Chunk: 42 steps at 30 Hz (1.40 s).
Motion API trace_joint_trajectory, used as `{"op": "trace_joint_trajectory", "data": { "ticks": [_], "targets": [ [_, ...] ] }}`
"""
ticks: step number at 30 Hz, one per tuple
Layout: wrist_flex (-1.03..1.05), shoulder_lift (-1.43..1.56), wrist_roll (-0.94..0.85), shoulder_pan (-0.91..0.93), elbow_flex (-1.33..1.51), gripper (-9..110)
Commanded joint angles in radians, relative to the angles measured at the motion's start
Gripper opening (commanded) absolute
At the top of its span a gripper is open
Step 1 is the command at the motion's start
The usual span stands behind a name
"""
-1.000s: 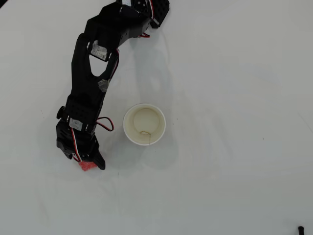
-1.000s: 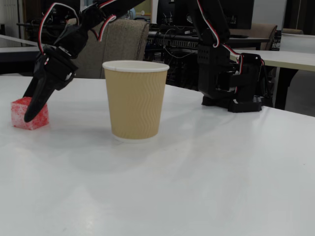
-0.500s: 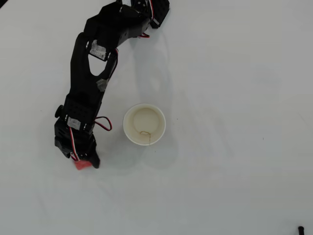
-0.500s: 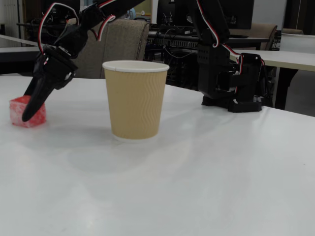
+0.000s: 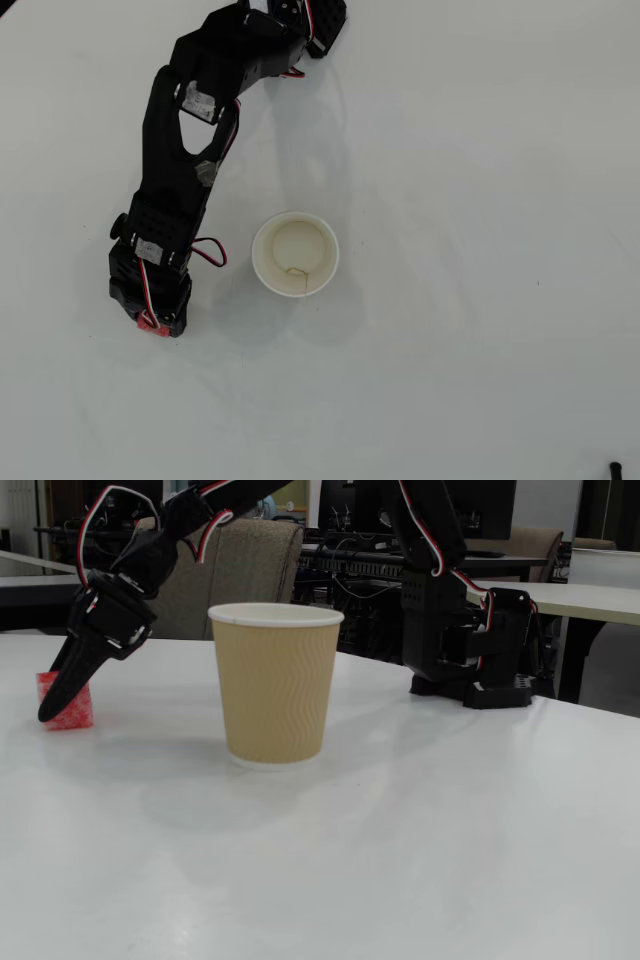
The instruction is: Grasp a red cube and put it in the cup.
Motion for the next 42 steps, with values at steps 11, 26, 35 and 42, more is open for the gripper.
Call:
{"op": "trace_joint_trajectory", "data": {
  "ticks": [11,26,35,42],
  "targets": [
    [0.074,0.322,0.025,-0.038,0.112,16],
    [0.124,0.862,0.072,-0.204,0.543,16],
    [0.201,1.002,0.098,-0.23,0.595,16],
    [0.124,0.999,0.103,-0.204,0.565,16]
  ]
}}
